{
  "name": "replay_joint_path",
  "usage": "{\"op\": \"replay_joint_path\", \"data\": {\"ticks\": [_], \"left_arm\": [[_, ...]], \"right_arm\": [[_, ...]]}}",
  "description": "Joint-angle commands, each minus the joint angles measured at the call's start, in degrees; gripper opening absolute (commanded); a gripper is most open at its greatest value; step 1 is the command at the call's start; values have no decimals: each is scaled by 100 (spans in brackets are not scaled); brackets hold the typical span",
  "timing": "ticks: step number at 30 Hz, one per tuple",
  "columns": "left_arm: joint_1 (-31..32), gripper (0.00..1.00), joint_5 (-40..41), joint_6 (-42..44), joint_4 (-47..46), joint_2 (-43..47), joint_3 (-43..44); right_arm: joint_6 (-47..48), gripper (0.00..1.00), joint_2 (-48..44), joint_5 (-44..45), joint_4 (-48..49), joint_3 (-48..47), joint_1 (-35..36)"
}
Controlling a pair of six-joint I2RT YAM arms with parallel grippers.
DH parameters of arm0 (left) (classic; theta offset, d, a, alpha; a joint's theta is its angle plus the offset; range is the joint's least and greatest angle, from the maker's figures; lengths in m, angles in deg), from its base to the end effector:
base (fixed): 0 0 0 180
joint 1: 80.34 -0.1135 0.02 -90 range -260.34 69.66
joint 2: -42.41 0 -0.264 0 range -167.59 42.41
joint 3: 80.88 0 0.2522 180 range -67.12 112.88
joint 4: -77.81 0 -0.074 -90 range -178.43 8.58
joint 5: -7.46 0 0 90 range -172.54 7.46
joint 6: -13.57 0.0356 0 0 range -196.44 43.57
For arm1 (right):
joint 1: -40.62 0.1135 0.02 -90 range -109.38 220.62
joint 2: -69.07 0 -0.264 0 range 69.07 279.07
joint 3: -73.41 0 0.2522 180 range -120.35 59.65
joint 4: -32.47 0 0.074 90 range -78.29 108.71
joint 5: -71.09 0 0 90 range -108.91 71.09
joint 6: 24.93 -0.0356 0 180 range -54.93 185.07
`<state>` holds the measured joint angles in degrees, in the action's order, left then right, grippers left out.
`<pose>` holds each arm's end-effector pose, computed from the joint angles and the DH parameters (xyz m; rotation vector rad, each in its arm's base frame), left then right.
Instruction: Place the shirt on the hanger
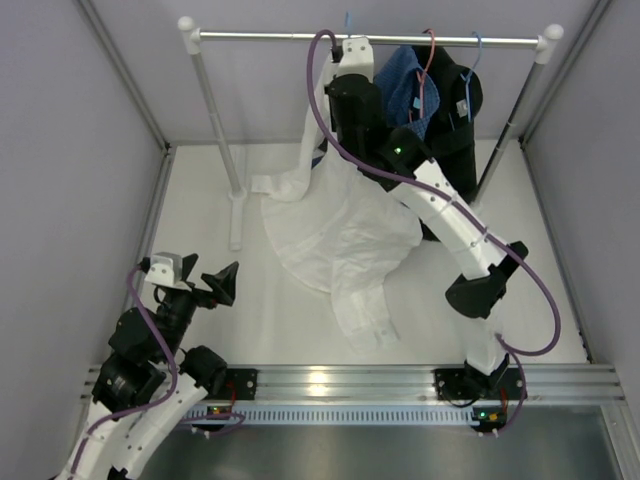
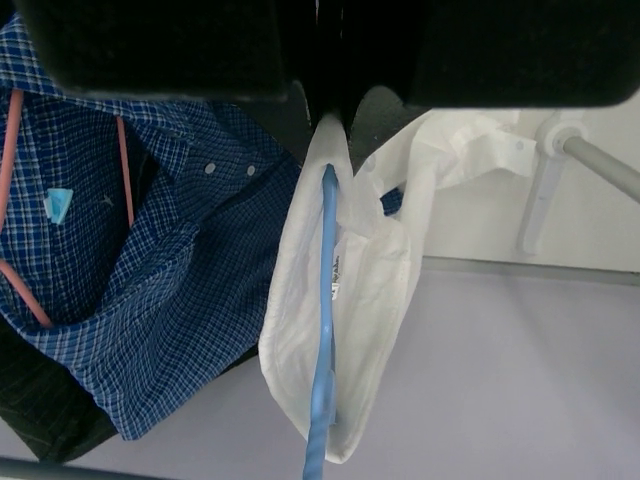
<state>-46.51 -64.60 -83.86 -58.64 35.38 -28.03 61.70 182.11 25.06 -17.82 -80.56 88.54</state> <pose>0.0406 -0.0140 0.3309 0.1042 1.5389 -0.3331 0.2946 0.2893 0.5055 -0.0990 1.6852 0.0053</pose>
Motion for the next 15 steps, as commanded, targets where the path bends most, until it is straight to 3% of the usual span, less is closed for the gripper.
{"op": "replay_joint_path", "data": {"ticks": [1,10,12,15], "left_arm": [[-113,98,96,-84,-209,-53,-42],[-280,98,105,-67,-201,-44,-60],[-280,98,114,-58,-192,-27,-68],[-289,98,210,-58,-183,-9,-60]], "right_arm": [[-408,0,-10,393,709,10,-55],[-699,2,70,385,753,168,-37],[-778,26,0,332,779,273,-37],[-884,47,-219,183,885,554,-37]]}}
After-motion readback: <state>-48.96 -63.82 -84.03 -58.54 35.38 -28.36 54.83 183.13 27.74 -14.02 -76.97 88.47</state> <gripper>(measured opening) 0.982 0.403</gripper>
